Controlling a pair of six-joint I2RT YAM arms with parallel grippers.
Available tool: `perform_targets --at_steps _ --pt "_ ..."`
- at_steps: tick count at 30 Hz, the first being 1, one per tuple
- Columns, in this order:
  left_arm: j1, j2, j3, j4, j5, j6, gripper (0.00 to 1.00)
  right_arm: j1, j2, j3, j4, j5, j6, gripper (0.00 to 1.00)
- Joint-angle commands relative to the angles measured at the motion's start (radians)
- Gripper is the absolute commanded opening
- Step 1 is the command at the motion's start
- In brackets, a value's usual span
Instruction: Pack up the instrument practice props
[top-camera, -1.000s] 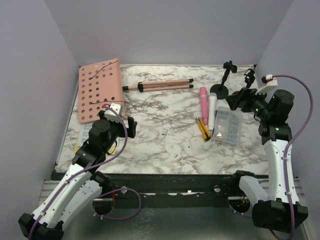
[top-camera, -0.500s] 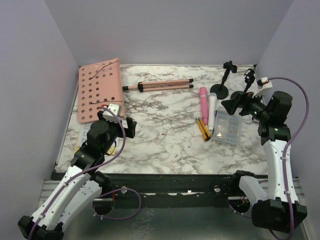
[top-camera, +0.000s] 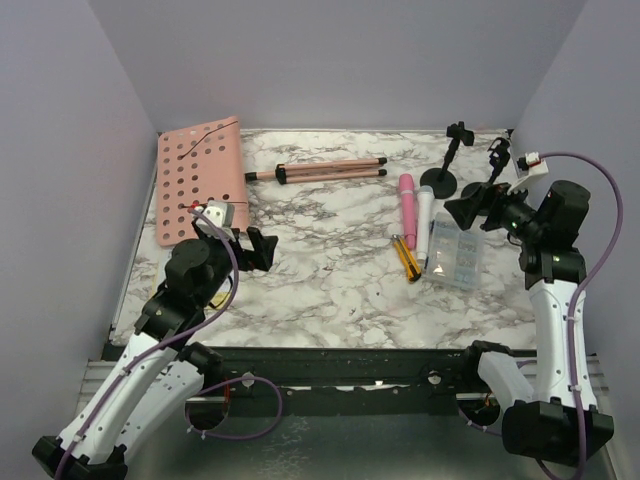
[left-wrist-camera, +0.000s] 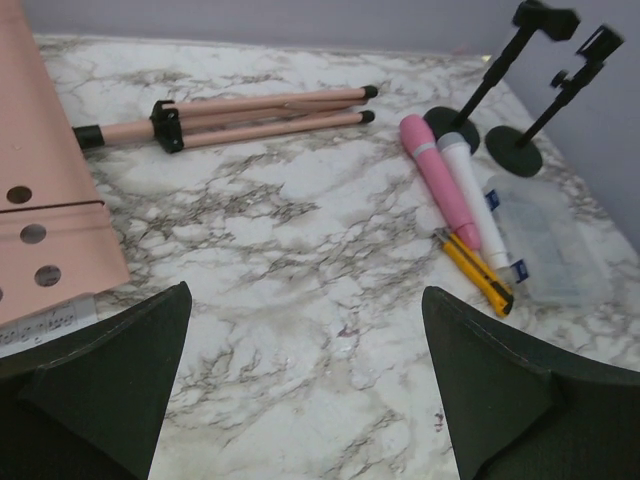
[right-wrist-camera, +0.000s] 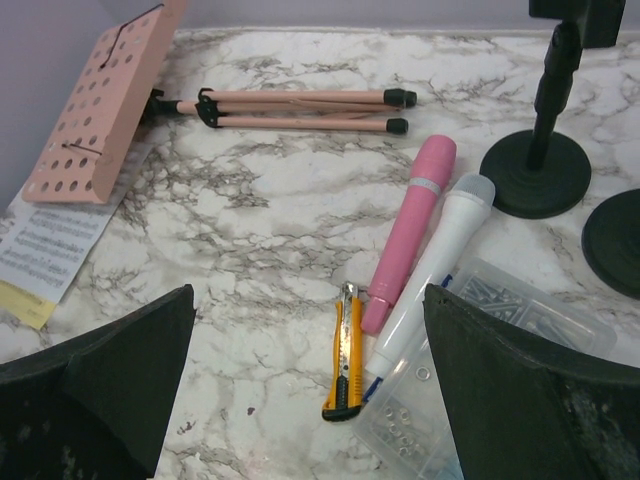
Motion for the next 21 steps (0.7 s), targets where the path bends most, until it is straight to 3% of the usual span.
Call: perform_targets --at_steps 1,9,21 --pt "0.006 -0.001 0.091 0.018 0.125 -0.113 0.99 -0.005 0.020 0.104 -0.051 -0.036 -0.008 1.00" --pt "0.006 0.014 0.179 -0.003 0.162 -0.153 0.99 -0.005 0.060 0.248 -0.146 -0.070 -0.019 1.00" --pt "0.006 0.010 0.216 0.000 0.203 -0.191 0.99 -0.004 0.066 0.266 -0.129 -0.132 0.059 1.00"
